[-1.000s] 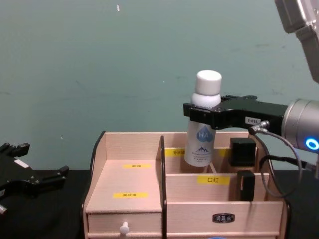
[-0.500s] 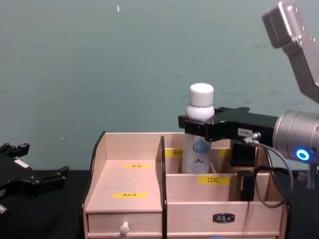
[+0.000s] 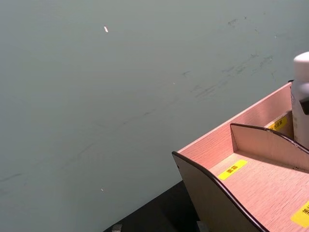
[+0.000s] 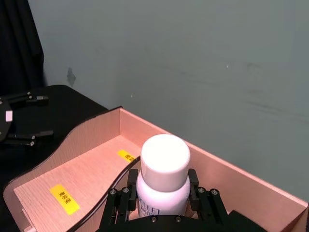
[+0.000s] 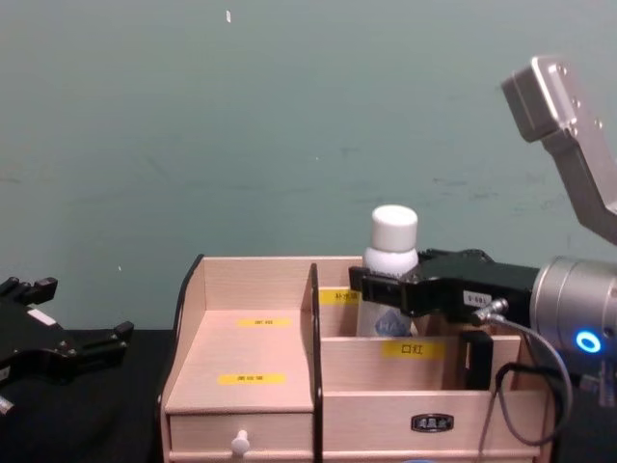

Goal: Pick up the facial cleanser and watermelon frost from the table and place them into the tiered storage box.

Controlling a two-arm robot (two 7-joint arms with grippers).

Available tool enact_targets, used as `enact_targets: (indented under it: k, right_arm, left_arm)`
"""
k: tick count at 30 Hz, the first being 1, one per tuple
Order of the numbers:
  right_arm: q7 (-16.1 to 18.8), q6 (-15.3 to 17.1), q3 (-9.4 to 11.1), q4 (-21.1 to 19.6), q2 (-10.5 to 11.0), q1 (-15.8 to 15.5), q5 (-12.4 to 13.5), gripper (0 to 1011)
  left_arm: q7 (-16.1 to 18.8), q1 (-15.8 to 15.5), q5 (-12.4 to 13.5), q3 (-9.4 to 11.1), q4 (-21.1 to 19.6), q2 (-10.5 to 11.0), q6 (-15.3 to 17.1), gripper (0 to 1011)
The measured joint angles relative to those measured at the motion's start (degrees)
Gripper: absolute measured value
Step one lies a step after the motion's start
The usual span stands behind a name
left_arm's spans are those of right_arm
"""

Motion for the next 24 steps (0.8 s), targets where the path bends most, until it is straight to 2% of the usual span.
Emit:
enact_targets:
  k: [13, 15, 16, 18, 24]
  right_arm:
    - [0.09, 0.7, -0.24, 0.34, -0.08, -0.12, 0.07, 603]
    - [0.1, 0.67, -0.23, 0.3, -0.08, -0.12, 0.09, 634]
    - [0.1, 0.67, -0.23, 0.29, -0.07, -0.11, 0.1, 700]
    - [0.11, 0.66, -0.22, 0.27, -0.08, -0.11, 0.11, 717]
    - [0.11, 0.63, -0.19, 0.2, -0.05, -0.1, 0.12, 898]
  left_arm:
    - [0.0, 0.0, 0.0, 0.0, 0.0, 0.0, 0.0, 1001]
    - [0.0, 0.0, 0.0, 0.0, 0.0, 0.0, 0.0, 1001]
    - [0.0, 0.0, 0.0, 0.0, 0.0, 0.0, 0.0, 1001]
    - [0.0, 0.0, 0.0, 0.0, 0.0, 0.0, 0.0, 1001]
    - [0.0, 0.0, 0.0, 0.0, 0.0, 0.0, 0.0, 1001]
